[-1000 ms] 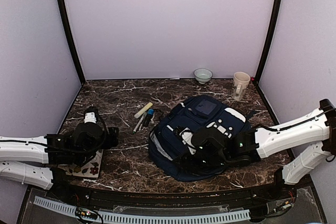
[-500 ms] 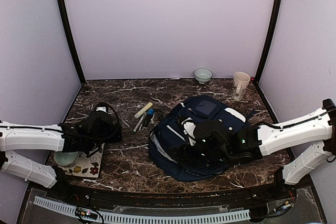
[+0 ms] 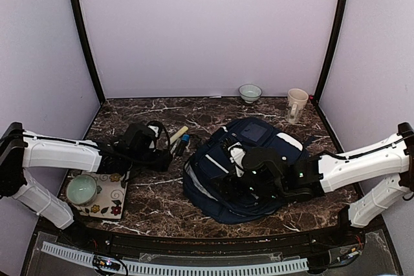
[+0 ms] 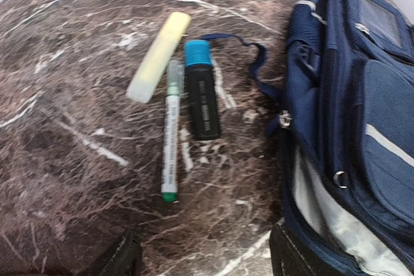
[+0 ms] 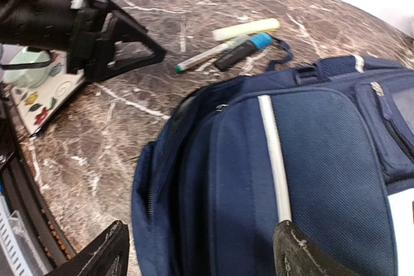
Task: Pack the student bag
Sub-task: Adjust the student bag at the center of the board.
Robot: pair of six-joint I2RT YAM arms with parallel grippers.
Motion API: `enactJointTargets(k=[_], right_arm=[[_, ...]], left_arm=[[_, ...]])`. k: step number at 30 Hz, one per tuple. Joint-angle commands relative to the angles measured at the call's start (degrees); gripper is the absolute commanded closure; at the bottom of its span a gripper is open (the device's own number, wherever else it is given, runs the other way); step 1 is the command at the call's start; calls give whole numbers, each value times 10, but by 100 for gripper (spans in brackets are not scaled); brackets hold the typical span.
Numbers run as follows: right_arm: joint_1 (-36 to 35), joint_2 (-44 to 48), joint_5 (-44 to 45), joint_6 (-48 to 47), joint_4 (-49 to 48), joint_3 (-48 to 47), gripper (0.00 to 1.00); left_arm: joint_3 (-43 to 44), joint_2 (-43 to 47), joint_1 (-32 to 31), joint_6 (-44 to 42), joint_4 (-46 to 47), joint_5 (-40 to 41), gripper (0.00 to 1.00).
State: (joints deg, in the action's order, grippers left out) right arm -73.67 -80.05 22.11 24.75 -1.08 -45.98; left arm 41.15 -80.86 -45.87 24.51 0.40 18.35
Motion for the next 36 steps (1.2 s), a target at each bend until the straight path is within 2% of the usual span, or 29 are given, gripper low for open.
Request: enactJointTargets(k=[1,3,7,10,13,16,20,23,32,36], right_arm=[[12,10,98,62,22,13,25],[19,19,143,122,62,22,27],[26,45,156,205,91,68,27],[36,58,167,250,120,98,28],[63,65,115,246,79,141,28],[92,46,52,231,15,171,28],[120,7,28,225,-17,179,29],[144,-13,10,218,-44,186,29],[215,-63,-27,168,-72,179,30],[226,-64,-18,158,-59,168,30]], left_arm=[[4,-10,1,-58,82,-131,32],[14,-33,1,-64,88,-160,37],[38,-81,1,-59,90,-205,51],[27,-107,1,-53,138,-276,52],[14,-145,0,-41,180,-334,57],[1,-174,-3,-27,212,-367,68],[-10,-199,-21,-17,239,-387,85],[-15,-203,-61,-22,250,-377,94],[-38,-167,-171,-9,232,-334,100],[-6,-178,-244,-11,230,-328,100]])
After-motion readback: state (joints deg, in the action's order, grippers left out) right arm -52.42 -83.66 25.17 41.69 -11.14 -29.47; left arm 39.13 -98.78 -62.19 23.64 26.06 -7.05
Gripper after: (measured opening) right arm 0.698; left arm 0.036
